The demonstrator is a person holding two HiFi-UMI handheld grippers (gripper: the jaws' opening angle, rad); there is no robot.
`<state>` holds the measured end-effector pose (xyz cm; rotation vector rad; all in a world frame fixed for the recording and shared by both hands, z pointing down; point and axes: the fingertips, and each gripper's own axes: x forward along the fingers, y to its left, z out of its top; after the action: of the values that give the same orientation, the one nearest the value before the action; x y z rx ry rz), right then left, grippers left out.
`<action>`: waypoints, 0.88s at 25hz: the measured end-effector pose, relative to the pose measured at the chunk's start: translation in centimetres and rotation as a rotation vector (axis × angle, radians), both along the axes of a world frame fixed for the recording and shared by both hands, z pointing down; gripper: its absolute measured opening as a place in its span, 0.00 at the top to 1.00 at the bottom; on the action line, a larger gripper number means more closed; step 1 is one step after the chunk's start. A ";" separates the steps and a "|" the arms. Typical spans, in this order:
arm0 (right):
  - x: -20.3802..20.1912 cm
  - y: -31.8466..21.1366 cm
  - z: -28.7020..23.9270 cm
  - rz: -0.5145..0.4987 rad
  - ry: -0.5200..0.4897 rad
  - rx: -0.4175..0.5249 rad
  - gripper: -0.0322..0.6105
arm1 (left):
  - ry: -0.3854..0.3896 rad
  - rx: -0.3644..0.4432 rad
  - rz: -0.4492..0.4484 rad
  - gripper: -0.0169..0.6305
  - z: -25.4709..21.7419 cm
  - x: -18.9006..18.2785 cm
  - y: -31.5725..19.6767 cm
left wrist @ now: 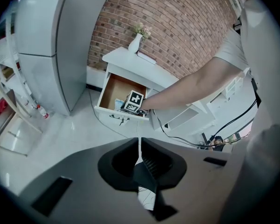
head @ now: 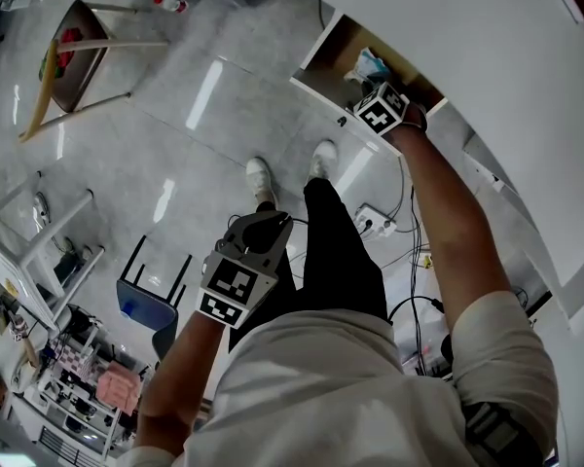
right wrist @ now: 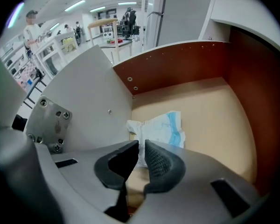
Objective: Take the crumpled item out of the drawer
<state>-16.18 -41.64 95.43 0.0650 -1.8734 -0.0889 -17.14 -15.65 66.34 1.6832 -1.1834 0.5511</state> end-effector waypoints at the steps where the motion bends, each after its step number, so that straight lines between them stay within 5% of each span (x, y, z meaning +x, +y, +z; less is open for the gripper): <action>1: 0.0 -0.1 -0.1 0.003 -0.001 0.005 0.86 | 0.000 -0.001 0.000 0.93 0.0 0.0 0.1; 22: 0.2 1.8 -10.7 0.081 -0.077 0.026 0.90 | -0.023 0.087 0.053 0.93 -6.8 -0.4 0.8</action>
<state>-15.97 -39.88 84.70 0.1642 -1.9438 -0.0549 -17.58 -14.89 59.56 1.7906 -1.1964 0.5600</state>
